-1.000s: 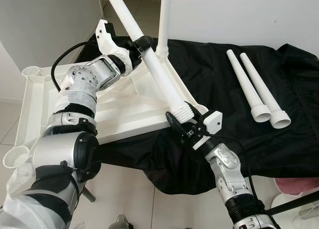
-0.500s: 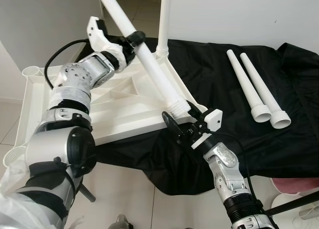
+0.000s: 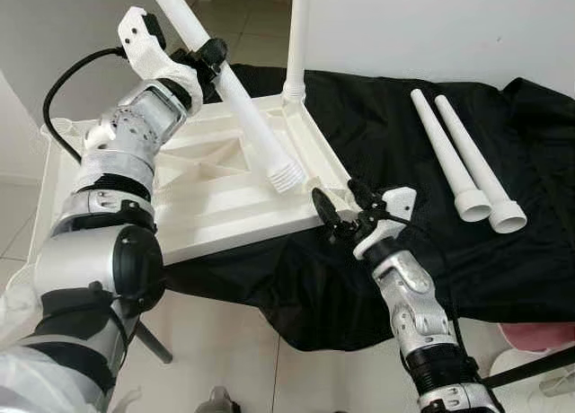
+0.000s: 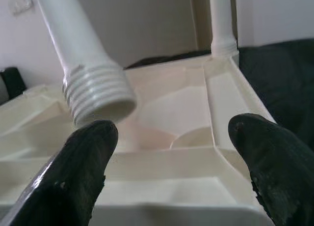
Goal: Building children table
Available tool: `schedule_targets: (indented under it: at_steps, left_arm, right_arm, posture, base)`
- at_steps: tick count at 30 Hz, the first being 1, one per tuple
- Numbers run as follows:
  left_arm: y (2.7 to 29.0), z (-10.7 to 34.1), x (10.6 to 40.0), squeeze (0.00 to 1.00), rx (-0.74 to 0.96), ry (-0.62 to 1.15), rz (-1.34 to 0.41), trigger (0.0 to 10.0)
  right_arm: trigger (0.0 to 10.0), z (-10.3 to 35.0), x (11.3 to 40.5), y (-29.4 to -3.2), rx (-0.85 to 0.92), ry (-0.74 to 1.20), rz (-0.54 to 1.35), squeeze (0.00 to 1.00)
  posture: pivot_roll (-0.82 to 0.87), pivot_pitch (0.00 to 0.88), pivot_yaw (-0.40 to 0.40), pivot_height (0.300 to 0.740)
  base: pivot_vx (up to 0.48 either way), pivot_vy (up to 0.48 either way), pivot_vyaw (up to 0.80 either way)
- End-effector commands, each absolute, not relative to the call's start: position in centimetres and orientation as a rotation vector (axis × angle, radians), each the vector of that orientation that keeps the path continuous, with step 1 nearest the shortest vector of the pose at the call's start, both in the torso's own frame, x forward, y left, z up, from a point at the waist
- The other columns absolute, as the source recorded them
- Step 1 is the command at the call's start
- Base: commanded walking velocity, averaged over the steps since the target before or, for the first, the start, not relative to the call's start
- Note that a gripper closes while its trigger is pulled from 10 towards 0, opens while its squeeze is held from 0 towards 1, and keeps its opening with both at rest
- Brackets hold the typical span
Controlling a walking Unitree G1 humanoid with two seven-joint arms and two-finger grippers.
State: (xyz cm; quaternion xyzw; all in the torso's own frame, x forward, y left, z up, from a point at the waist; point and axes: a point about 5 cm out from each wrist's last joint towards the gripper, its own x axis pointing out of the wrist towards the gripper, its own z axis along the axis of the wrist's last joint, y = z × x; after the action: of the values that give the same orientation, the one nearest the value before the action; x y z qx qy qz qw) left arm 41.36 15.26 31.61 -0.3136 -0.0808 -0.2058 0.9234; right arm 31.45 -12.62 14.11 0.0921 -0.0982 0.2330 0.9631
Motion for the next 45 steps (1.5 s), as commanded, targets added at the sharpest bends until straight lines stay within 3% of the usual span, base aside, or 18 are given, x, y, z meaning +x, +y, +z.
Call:
schedule_targets:
  at_steps: [1, 5, 14, 21, 23, 33, 45]
  left_arm:
    - [15.0, 32.5, 41.1, 0.0, -0.586, -0.232, -0.425, 10.0]
    - [14.1, 32.9, 40.9, 0.0, -0.544, -0.253, -0.455, 10.0]
    - [10.2, 33.4, 39.5, 0.0, -0.278, -0.307, -0.556, 10.0]
    - [8.5, 33.6, 38.8, 0.0, -0.2, -0.331, -0.585, 10.0]
    - [6.0, 33.9, 37.8, 0.0, -0.158, -0.358, -0.632, 10.0]
    - [1.0, 34.4, 35.5, 0.0, -0.191, -0.369, -0.754, 10.0]
    - [-0.4, 34.3, 34.6, 0.0, -0.175, -0.378, -0.787, 10.0]
  right_arm:
    - [10.0, 14.1, 31.6, -12.6, 0.162, -0.157, 0.476, 0.0]
    - [10.0, 14.8, 31.8, -12.6, 0.115, -0.17, 0.489, 0.0]
    - [10.0, 17.8, 32.4, -11.3, 0.015, -0.261, 0.629, 0.0]
    - [10.0, 18.9, 33.0, -10.8, -0.038, -0.277, 0.664, 0.0]
    - [10.0, 19.5, 34.0, -10.1, -0.122, -0.276, 0.641, 0.0]
    - [10.0, 19.5, 35.1, -9.8, -0.173, -0.26, 0.548, 0.0]
    - [10.0, 20.4, 36.1, -10.0, -0.173, -0.278, 0.458, 0.0]
  posture:
    - [0.01, 0.044, -0.014, 0.74]
    - [0.01, 0.045, -0.015, 0.74]
    - [0.02, 0.045, -0.021, 0.74]
    - [0.02, 0.045, -0.026, 0.74]
    - [0.03, 0.044, -0.03, 0.74]
    - [0.04, 0.041, -0.026, 0.74]
    - [0.04, 0.039, -0.024, 0.74]
  base:
    - [0.0, 0.0, 0.0]
    - [0.0, 0.0, 0.0]
    - [0.0, 0.0, 0.0]
    - [0.0, 0.0, 0.0]
    - [0.0, 0.0, 0.0]
    - [0.0, 0.0, 0.0]
    - [0.0, 0.0, 0.0]
